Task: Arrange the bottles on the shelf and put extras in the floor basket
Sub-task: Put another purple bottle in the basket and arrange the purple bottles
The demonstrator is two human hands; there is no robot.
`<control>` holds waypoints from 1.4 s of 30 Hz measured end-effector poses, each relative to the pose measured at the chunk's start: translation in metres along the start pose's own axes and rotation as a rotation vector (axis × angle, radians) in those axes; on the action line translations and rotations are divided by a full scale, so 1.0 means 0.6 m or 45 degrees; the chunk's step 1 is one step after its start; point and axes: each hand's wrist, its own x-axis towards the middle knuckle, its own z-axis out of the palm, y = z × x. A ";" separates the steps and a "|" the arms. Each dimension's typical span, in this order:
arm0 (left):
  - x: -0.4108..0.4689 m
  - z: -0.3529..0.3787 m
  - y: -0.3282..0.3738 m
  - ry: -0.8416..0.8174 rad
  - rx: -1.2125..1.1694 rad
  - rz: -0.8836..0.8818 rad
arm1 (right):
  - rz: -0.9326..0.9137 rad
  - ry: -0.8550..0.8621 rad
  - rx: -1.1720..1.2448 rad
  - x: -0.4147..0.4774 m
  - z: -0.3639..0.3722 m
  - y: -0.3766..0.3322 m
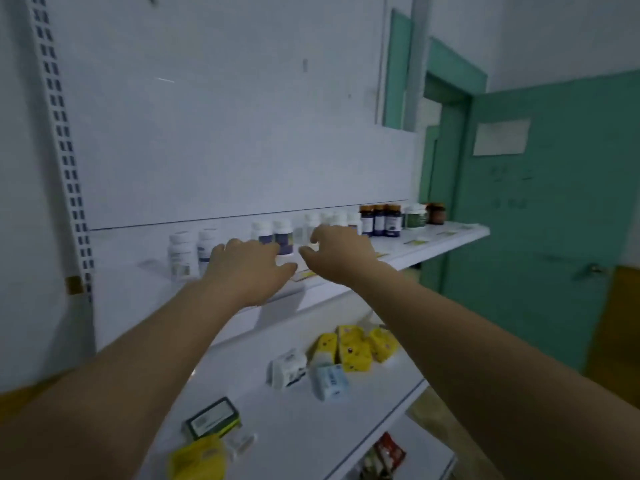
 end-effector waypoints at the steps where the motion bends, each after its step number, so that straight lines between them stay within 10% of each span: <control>1: 0.018 0.008 0.037 -0.009 0.004 0.040 | 0.038 0.010 -0.022 0.000 -0.007 0.042; 20: 0.405 0.161 0.569 -0.035 -0.110 0.127 | 0.212 0.053 -0.149 0.171 -0.050 0.703; 42: 0.704 0.259 0.660 0.044 -0.004 -0.198 | -0.268 0.058 0.113 0.557 0.091 0.853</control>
